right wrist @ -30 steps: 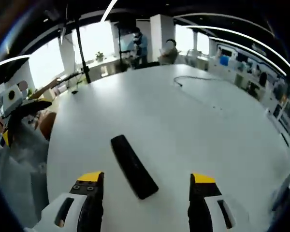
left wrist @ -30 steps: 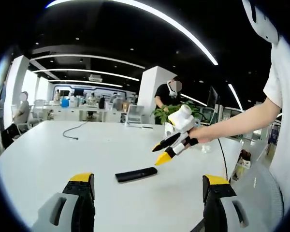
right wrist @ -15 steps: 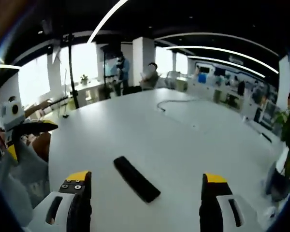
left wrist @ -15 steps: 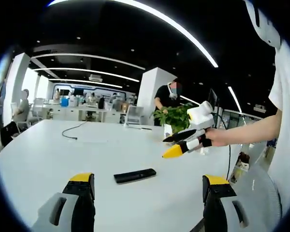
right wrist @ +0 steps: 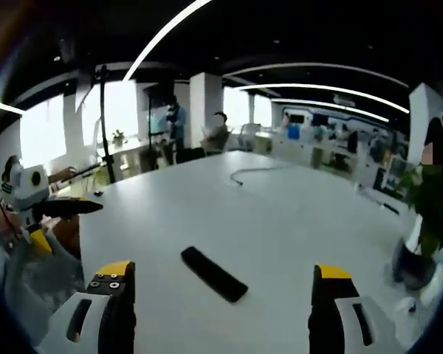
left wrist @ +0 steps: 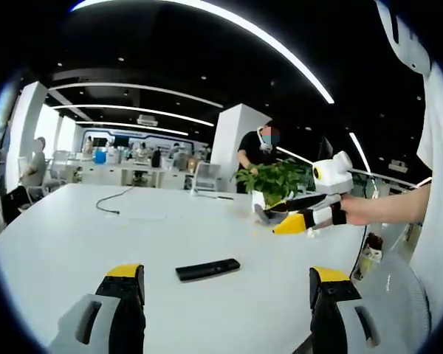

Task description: Press the specified remote control buttons in sequence, fully releasing each button before pressing the next.

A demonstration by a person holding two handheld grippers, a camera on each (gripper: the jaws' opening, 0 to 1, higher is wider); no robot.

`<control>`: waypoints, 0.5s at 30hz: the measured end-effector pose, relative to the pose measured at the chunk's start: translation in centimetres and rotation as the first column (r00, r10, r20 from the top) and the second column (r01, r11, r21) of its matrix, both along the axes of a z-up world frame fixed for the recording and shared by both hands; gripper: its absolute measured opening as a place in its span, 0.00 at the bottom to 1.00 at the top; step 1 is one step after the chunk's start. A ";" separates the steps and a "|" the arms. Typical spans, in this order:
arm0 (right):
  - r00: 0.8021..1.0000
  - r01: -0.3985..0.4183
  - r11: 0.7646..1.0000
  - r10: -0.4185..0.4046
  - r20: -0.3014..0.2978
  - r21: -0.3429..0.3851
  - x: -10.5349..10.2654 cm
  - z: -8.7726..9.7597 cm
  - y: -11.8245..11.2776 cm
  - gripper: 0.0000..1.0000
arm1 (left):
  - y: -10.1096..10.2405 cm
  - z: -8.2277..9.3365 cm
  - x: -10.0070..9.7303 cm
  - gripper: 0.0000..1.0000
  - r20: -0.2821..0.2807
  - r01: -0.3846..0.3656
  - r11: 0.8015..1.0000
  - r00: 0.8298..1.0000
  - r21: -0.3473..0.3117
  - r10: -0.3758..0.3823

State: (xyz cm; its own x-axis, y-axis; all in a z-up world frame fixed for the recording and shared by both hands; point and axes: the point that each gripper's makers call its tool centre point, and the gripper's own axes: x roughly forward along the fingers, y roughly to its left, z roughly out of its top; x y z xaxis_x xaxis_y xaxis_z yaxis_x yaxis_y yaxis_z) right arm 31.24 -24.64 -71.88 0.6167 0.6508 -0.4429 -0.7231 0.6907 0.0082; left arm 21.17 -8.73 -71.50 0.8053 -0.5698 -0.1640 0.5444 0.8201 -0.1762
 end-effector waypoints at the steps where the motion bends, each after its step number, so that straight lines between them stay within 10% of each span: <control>1: 1.000 0.007 1.000 -0.007 0.005 0.004 -0.4 0.1 -0.2 0.99 | 0.0 0.0 0.0 0.96 0.001 0.000 1.000 1.000 -0.001 0.000; 15: 0.993 0.114 0.990 -0.116 0.016 0.085 -3.5 0.7 -1.8 0.98 | 0.0 0.0 0.0 0.96 0.000 -0.003 1.000 1.000 0.007 0.003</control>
State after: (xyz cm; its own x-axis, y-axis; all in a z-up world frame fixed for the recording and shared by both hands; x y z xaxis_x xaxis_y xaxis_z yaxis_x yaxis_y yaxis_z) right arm 27.70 -26.44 -71.13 0.6980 0.6096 -0.3758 -0.6398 0.7666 0.0552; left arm 21.18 -8.75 -71.47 0.8067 -0.5664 -0.1686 0.5421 0.8228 -0.1704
